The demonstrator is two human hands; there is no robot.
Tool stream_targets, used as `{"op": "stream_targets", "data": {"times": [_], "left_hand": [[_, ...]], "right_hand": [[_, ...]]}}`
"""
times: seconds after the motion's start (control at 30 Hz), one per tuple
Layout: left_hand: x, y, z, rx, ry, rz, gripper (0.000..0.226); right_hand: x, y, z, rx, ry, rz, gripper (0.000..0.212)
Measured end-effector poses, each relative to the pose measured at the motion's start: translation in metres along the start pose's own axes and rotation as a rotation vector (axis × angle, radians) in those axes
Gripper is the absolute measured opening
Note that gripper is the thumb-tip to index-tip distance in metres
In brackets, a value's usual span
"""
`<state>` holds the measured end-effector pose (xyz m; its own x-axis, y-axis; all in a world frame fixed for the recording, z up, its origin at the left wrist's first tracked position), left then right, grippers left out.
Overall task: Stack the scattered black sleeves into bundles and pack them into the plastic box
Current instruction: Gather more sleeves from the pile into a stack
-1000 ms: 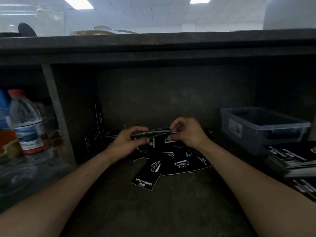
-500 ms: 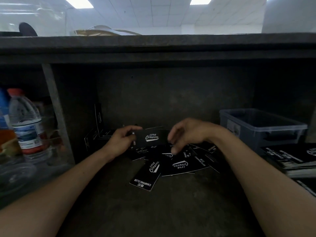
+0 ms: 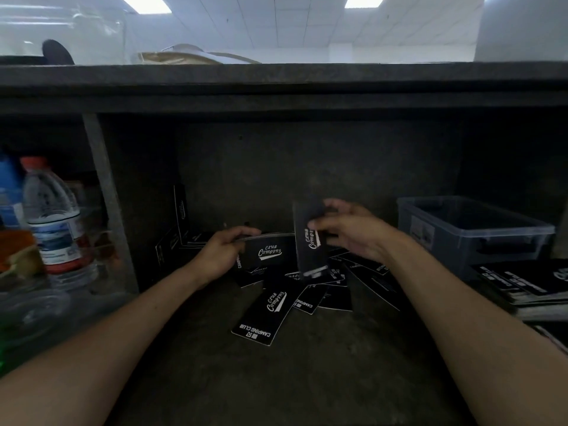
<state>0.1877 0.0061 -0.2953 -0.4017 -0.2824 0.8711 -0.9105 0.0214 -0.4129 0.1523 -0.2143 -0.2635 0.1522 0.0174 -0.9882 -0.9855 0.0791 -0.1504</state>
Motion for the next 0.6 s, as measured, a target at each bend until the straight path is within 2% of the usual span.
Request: {"op": "stream_targets", "data": {"times": [0.1, 0.2, 0.23, 0.3, 0.37, 0.4, 0.53, 0.57, 0.6], "left_hand": [[-0.001, 0.001, -0.001, -0.007, 0.025, -0.043, 0.042], [-0.001, 0.002, -0.002, -0.029, 0.002, -0.057, 0.038], [0.001, 0.004, -0.002, -0.04, -0.033, -0.038, 0.034], [0.003, 0.006, -0.003, -0.053, -0.094, 0.018, 0.037], [0.002, 0.006, -0.003, -0.052, -0.081, 0.051, 0.042], [0.002, 0.006, -0.003, -0.048, -0.078, 0.065, 0.041], [0.003, 0.001, -0.007, -0.015, -0.093, 0.087, 0.032], [0.001, -0.001, -0.01, -0.005, -0.081, 0.07, 0.032], [-0.002, -0.003, -0.012, 0.005, -0.059, 0.045, 0.033]], "right_hand": [[0.005, -0.009, -0.01, 0.22, -0.197, -0.038, 0.05], [0.023, -0.009, -0.012, 0.322, -0.206, 0.009, 0.034], [0.029, -0.008, -0.014, 0.367, -0.103, 0.009, 0.03], [0.036, -0.011, -0.02, 0.445, 0.277, -0.087, 0.031], [0.036, -0.011, -0.014, 0.437, 0.589, -0.189, 0.036], [0.034, -0.008, -0.008, 0.425, 0.667, -0.221, 0.038], [0.009, 0.004, 0.003, 0.431, 0.799, -0.331, 0.054], [0.005, 0.007, 0.008, 0.354, 0.81, -0.338, 0.052], [0.007, 0.008, 0.016, 0.206, 0.801, -0.306, 0.048]]}}
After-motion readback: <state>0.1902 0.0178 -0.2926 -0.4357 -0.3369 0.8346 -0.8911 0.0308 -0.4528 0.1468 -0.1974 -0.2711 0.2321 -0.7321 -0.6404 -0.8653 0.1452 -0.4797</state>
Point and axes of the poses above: each hand's wrist, its own y-axis away from the middle knuckle, its own z-axis out of the palm, x = y × z, the point moved 8 cm from there along -y, towards the middle knuckle, and after that the axes turned 14 degrees about x, right-handed, at the moved point
